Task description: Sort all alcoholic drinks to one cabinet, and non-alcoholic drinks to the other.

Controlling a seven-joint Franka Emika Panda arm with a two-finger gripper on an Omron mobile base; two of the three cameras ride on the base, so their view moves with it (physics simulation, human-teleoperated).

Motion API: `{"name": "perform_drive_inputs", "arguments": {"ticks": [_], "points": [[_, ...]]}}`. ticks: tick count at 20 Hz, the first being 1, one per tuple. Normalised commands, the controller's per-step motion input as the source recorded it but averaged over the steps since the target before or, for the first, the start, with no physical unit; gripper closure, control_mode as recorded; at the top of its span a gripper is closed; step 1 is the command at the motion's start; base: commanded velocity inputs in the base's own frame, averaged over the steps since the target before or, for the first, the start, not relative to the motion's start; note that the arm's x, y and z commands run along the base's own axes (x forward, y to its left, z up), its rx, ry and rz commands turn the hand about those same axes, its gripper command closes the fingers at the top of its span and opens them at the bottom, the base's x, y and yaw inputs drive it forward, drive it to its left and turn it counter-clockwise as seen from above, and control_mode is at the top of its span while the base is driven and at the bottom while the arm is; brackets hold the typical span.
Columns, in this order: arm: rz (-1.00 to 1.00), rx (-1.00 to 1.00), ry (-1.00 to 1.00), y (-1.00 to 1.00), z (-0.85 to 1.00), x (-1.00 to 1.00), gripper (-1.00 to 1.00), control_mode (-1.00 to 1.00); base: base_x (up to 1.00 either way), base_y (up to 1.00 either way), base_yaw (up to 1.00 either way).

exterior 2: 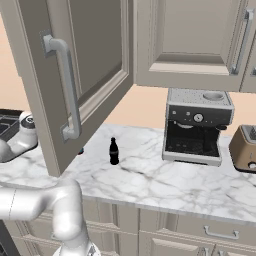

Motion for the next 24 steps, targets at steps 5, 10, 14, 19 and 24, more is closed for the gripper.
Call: {"name": "perform_drive_inputs", "arguments": {"ticks": [5, 10, 14, 19, 24], "points": [[-0.08, -0.05, 0.03, -0.31, 0.0, -0.12, -1.0, -1.0, 0.0, 0.0, 0.0], [-0.06, -0.07, 0.02, -0.33, 0.0, -0.1, -1.0, -1.0, 0.0, 0.0, 0.0], [-0.04, -0.09, 0.03, -0.22, 0.0, 0.0, 1.0, -1.0, 0.0, 0.0, 0.0], [-0.01, -0.05, 0.02, -0.17, 0.16, -0.09, 1.0, -1.0, 0.0, 0.0, 0.0], [0.0, 0.04, 0.0, -0.05, 0.66, -0.45, 1.0, -1.0, 0.0, 0.0, 0.0]]}}
